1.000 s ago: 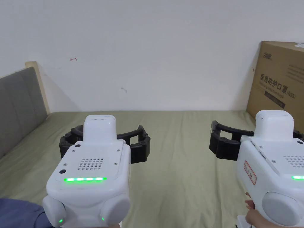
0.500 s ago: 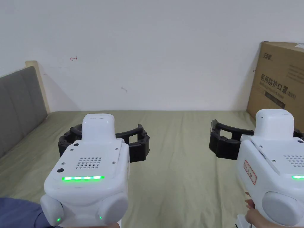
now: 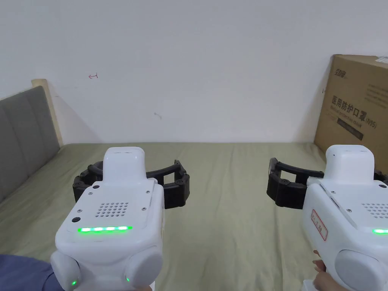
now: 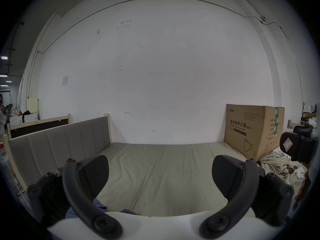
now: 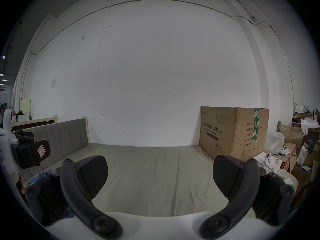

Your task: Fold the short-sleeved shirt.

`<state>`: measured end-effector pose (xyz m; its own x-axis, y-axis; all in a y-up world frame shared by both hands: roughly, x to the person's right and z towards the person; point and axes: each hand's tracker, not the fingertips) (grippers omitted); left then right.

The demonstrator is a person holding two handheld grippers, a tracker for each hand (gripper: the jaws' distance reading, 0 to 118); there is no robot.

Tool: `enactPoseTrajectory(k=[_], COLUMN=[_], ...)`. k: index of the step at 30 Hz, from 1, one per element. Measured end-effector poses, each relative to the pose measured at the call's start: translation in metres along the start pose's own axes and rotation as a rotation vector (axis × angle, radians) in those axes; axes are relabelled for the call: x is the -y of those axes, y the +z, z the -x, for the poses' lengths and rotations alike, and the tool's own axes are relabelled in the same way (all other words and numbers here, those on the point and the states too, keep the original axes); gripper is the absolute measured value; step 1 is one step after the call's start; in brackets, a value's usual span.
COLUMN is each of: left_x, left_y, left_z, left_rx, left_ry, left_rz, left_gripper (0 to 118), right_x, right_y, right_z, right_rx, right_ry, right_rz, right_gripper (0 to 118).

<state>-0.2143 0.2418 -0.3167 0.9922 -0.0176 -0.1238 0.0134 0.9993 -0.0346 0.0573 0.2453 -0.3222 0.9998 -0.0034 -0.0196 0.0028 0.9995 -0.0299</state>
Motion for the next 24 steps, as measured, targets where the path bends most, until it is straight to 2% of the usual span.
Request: enactPoseTrajectory(k=[24], left_x=[0.0042], left_y=[0.002], left_z=[-0.0047], left_rx=[0.011], left_ry=[-0.017], left_rz=[0.011], left_gripper=[118], right_x=[0.0034], right_y=[0.001], right_z=[-0.0028], right_rx=[0.009], right_ry=[-0.007], right_rz=[0.004], right_gripper=[118])
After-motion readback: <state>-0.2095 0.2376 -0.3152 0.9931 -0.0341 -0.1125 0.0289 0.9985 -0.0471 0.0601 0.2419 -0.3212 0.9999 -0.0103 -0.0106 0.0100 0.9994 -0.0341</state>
